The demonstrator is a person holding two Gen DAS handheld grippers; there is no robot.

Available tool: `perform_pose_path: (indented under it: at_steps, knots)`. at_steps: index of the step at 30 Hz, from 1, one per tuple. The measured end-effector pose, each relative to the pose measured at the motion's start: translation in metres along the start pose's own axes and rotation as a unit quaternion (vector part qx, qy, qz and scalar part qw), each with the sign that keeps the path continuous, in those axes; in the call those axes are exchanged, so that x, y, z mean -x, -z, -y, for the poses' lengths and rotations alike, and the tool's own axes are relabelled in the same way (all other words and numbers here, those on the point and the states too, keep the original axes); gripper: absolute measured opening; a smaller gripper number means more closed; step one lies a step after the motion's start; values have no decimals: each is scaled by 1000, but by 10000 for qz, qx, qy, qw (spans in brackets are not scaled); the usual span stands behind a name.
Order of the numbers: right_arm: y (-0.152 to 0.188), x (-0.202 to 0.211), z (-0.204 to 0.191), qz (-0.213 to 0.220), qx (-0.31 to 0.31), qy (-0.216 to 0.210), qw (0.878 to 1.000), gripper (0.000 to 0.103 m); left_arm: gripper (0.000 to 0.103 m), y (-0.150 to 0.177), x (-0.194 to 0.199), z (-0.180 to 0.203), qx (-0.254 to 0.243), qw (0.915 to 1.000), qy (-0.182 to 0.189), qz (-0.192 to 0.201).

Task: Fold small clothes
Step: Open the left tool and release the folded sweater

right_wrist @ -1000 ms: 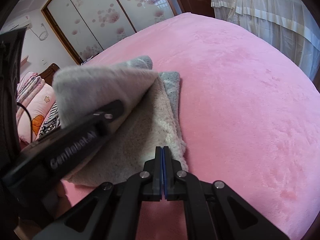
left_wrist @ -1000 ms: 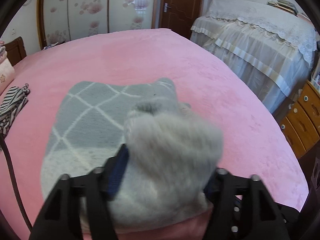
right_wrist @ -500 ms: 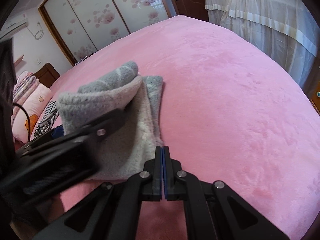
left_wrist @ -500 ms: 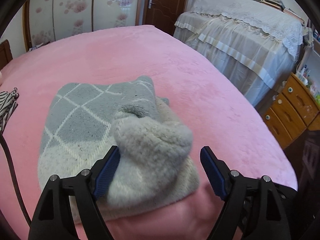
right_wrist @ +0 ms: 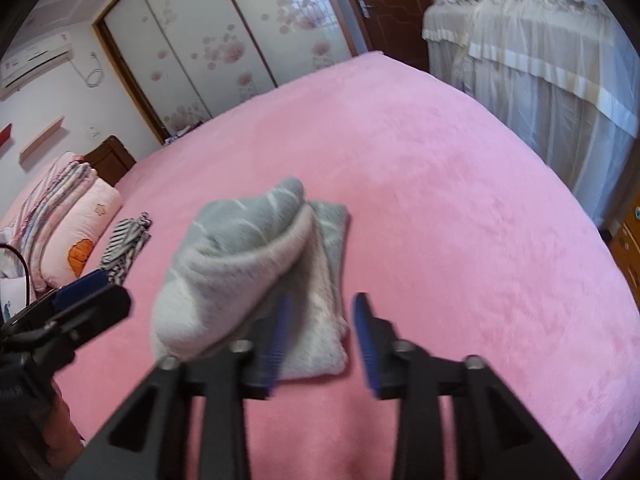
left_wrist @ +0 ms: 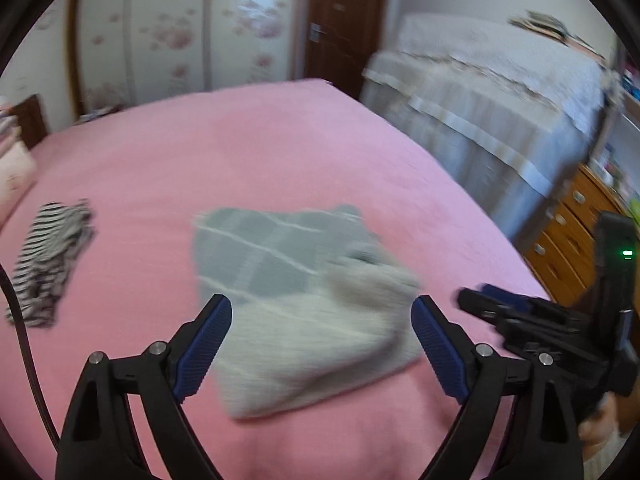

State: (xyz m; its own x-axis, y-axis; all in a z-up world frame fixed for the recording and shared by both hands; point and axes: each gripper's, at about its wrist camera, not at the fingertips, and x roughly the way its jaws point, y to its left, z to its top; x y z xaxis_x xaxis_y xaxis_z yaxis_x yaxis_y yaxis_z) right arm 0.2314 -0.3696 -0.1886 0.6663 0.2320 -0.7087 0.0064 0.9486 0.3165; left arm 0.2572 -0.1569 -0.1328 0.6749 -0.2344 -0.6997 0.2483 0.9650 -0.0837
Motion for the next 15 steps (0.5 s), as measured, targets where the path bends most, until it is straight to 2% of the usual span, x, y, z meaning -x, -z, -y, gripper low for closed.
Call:
perform_pose_path:
  at_steps: [2, 4, 10, 13, 14, 15]
  knots:
    - [-6, -4, -10, -38, 122, -95, 9999, 55, 91, 1, -3, -18, 104, 9997, -237, 8]
    - [-12, -10, -23, -82, 270, -98, 9996, 55, 91, 6, -15, -42, 301, 9975, -602, -192]
    - [-27, -28, -77, -150, 1069, -299, 9937, 55, 91, 35, -54, -83, 785, 9909, -714, -830]
    - [-29, -48, -102, -440, 1622, -213, 9855, 55, 90, 43, -68, -90, 886, 9889, -668, -983]
    - [-28, -57, -108, -579, 1809, -83, 9818, 53, 90, 44, -72, -90, 908, 9887, -652, -999]
    - [-26, -63, -110, -647, 1953, 103, 9786, 30, 90, 45, -74, -91, 926, 9884, -642, -1021]
